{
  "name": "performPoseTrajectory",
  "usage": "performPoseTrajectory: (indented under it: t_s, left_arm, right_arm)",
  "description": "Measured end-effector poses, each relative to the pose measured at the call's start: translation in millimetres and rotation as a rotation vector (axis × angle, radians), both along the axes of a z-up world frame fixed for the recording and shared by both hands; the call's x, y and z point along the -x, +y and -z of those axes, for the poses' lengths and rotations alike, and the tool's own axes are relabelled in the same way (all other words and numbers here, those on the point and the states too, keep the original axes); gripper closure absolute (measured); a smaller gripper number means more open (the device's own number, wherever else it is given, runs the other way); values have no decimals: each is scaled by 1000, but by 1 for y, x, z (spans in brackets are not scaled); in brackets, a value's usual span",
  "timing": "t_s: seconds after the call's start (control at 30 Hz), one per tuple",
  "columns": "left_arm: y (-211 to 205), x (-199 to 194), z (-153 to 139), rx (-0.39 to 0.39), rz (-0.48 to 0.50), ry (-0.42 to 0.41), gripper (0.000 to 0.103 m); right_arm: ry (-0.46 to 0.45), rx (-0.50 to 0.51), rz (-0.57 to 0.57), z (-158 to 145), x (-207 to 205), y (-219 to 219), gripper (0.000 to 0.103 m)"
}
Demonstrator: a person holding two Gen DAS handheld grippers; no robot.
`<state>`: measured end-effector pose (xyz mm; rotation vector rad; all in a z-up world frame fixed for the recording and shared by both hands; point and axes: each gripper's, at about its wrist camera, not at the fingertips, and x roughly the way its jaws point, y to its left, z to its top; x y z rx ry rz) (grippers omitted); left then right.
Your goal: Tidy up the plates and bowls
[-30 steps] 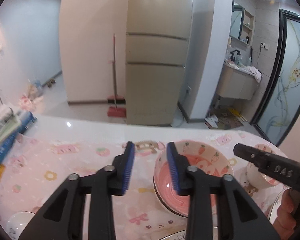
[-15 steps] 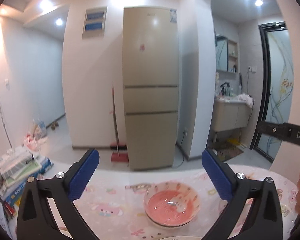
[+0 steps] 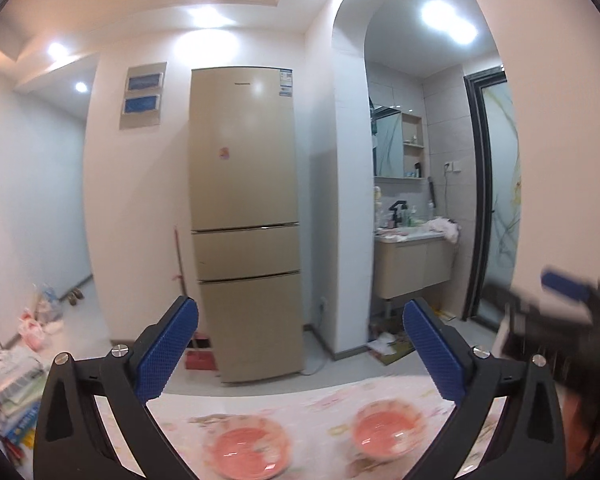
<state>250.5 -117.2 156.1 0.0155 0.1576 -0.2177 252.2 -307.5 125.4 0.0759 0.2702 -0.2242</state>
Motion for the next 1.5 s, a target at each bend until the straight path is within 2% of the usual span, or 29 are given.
performPoseTrajectory:
  t_s: [0.07,0.17,0.27,0.37,0.43,0.57,0.67,0.8,0.87,0.9,0.93,0.97,1.1,1.17,1.27,1.3,1.33,1.4,1.47,1.5]
  left_arm:
    - [-12,-9,-4,18,24,18,1]
    - [-25,-28,-1,56,39,98,1]
    - [-33,-41,22,100,77,173,1]
    - [-47,-60,50,22,55,246,1]
    - [-46,-74,63,30,31,300,1]
    - [-50,-102,89,59,50,486,1]
    - [-52,-111,107,56,44,565,3]
    - [-54,-117,123,51,59,619,9]
    - [-56,-121,130,64,84,646,12]
    - [-59,-125,133,65,86,663,17]
    - [-60,-127,138,64,87,680,21]
    - [-61,-129,142,60,91,698,22]
    - [-60,-137,157,62,94,758,22]
    - [-59,-141,165,70,99,790,26]
    - [-59,-147,176,91,118,840,37]
    - [-58,-149,179,104,119,854,43]
    - [-57,-149,182,116,125,871,49]
    - [-57,-149,186,129,147,891,53]
    - [-58,-148,188,130,163,893,61]
    - [-58,-147,188,132,168,892,70]
  right_arm:
    - [24,-67,31,2,-5,-24,17]
    - [57,-161,73,12,-16,-54,17]
    - [116,-231,93,26,-32,-79,17]
    - [155,-306,89,41,-44,-97,17]
    - [190,-354,72,53,-56,-106,17]
    - [279,-421,23,80,-78,-117,17]
    - [352,-416,-14,102,-95,-113,17]
    - [404,-293,22,116,-111,-94,18]
    - [437,-304,-13,126,-120,-89,18]
    - [453,-321,-31,130,-124,-89,18]
    - [470,-335,-48,135,-129,-88,19]
    - [487,-343,-60,139,-132,-87,24]
    - [564,-348,-79,161,-144,-83,31]
    - [589,-371,-62,167,-148,-84,37]
    - [599,-412,-90,175,-152,-87,39]
    - [610,-425,-102,179,-154,-87,41]
    - [621,-437,-109,182,-154,-86,46]
    - [647,-457,-128,193,-159,-83,54]
    - [665,-459,-147,200,-165,-79,68]
    - [669,-468,-153,204,-166,-78,71]
